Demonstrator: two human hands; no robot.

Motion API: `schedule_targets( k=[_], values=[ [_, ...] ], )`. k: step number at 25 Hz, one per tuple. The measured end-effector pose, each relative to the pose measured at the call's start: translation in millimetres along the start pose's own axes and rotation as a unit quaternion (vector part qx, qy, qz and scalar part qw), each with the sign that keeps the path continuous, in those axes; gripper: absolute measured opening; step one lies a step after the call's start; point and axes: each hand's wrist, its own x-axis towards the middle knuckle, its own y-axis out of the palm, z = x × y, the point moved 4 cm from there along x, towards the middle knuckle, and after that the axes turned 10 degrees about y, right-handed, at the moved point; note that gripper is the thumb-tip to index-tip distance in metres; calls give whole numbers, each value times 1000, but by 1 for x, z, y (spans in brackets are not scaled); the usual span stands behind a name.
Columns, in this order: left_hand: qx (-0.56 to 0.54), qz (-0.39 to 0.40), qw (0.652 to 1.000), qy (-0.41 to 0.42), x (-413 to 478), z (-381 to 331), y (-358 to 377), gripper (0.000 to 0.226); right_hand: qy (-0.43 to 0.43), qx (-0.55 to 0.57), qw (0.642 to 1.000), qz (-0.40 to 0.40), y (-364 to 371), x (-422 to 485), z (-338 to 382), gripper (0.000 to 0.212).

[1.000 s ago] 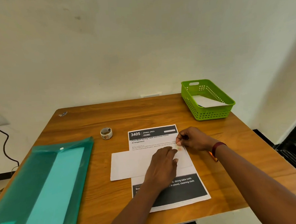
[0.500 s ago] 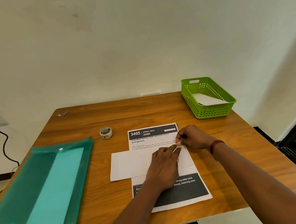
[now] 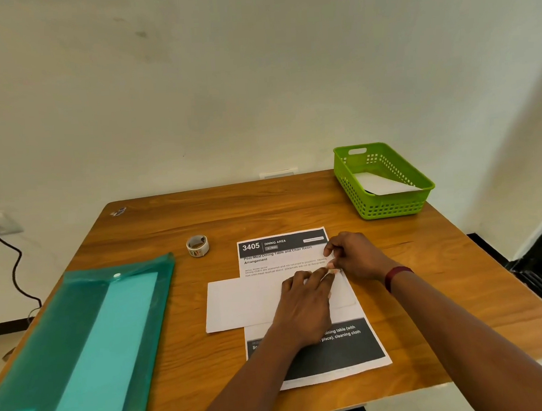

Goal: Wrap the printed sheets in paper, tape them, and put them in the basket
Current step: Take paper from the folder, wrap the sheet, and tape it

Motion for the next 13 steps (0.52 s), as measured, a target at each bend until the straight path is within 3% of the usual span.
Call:
schedule_targets(
  k=[9,13],
  values=[
    [-6,24,1000,-9,1,0,-1,54,42,60,993,-96,7,-10,-9,14],
    [-13,26,999,-17,2,1,-2,52,-18,-4,993,-113,19,-32,-14,20]
  ],
)
